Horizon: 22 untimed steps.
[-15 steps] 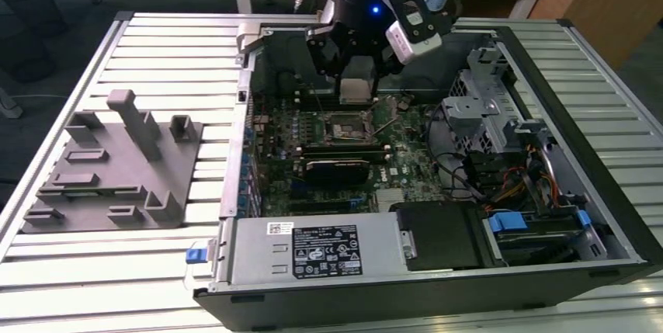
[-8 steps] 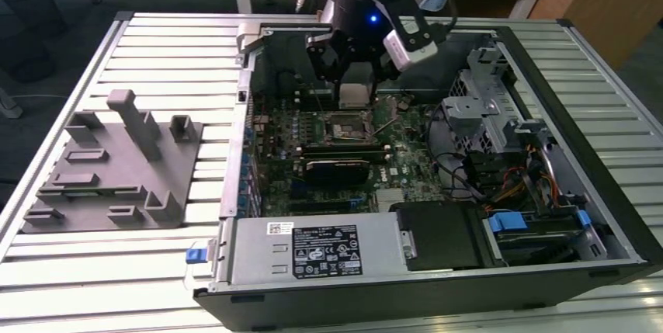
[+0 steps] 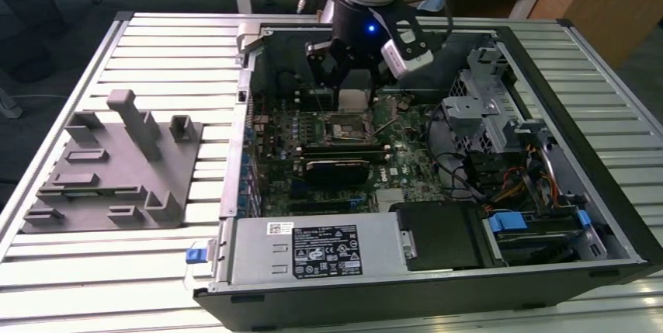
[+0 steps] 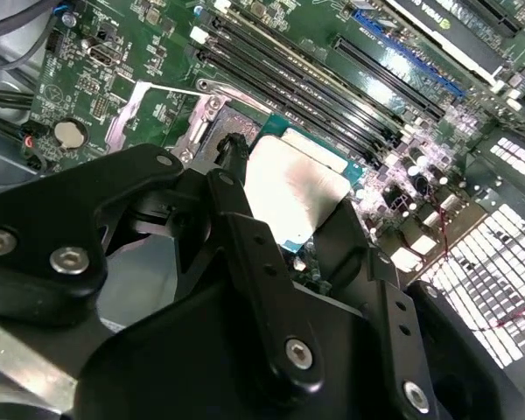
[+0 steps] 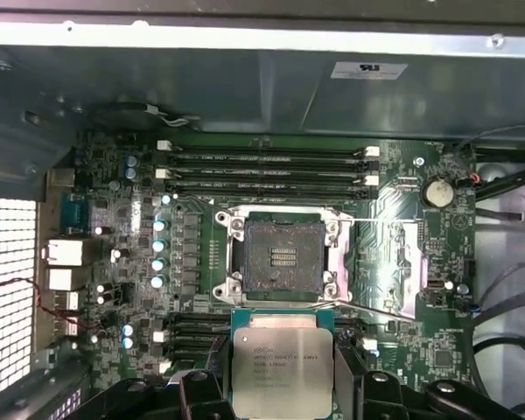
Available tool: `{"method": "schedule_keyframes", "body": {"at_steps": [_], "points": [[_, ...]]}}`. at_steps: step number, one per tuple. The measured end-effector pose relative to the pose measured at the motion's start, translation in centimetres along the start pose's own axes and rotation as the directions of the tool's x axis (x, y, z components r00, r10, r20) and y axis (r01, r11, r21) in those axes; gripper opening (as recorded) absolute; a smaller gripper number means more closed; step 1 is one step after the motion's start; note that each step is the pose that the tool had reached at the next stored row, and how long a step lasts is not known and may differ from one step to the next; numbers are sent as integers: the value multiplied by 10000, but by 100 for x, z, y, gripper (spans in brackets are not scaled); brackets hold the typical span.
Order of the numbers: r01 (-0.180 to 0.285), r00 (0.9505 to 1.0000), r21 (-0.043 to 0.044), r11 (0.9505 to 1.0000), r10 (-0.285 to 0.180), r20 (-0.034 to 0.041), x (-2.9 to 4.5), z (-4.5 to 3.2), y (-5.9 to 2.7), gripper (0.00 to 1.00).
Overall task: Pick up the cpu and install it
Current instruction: 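Pick up the cpu and move it towards the insertion slot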
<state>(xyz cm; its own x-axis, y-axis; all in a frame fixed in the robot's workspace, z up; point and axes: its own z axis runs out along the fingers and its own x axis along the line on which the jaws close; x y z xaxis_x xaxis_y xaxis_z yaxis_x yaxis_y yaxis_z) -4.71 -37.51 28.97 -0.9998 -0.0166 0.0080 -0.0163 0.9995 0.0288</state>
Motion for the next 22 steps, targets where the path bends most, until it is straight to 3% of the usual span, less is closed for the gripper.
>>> {"method": "schedule_keyframes", "body": {"at_steps": [13,22], "points": [[16,10000,22,10000,-16,-16,-6,202,20,55],[26,10000,22,10000,-26,-16,-31,251,82,55]]}}
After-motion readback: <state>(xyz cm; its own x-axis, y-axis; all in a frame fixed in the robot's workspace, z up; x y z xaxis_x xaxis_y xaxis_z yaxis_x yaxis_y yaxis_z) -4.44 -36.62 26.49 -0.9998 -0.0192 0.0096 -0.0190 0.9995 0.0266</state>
